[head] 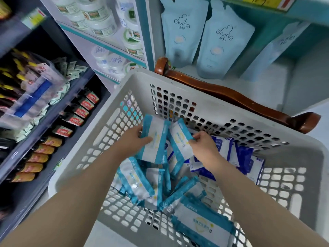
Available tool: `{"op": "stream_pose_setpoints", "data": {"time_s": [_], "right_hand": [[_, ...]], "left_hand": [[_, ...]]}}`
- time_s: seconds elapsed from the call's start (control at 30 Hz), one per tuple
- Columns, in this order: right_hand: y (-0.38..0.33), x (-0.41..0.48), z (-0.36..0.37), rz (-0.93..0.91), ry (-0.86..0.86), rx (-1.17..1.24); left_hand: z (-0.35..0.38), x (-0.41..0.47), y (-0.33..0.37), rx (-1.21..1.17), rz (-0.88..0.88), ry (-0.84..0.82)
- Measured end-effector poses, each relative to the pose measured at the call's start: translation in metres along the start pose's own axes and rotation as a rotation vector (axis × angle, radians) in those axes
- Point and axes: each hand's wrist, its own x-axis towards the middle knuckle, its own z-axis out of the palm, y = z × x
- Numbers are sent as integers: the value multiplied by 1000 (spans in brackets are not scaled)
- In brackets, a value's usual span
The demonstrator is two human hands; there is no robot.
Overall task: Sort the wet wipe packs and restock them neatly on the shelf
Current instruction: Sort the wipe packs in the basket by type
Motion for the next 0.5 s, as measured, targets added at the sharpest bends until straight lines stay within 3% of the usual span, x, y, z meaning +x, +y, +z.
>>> {"op": "stream_pose_setpoints", "data": {"time_s": [0.1,0.23,0.4,0.5], "right_hand": [[18,-23,8,79,-75,-15],[35,-36,25,118,-229,29],[36,-34,45,235,-380,32],[37,-35,57,295,-344,54]], "left_hand": [[9,-9,-12,315,-68,-180],[17,-13,-12,453,-100,-191],[14,-14,-12,377,-102,-152],[7,-16,-19,277,-120,-156]]}}
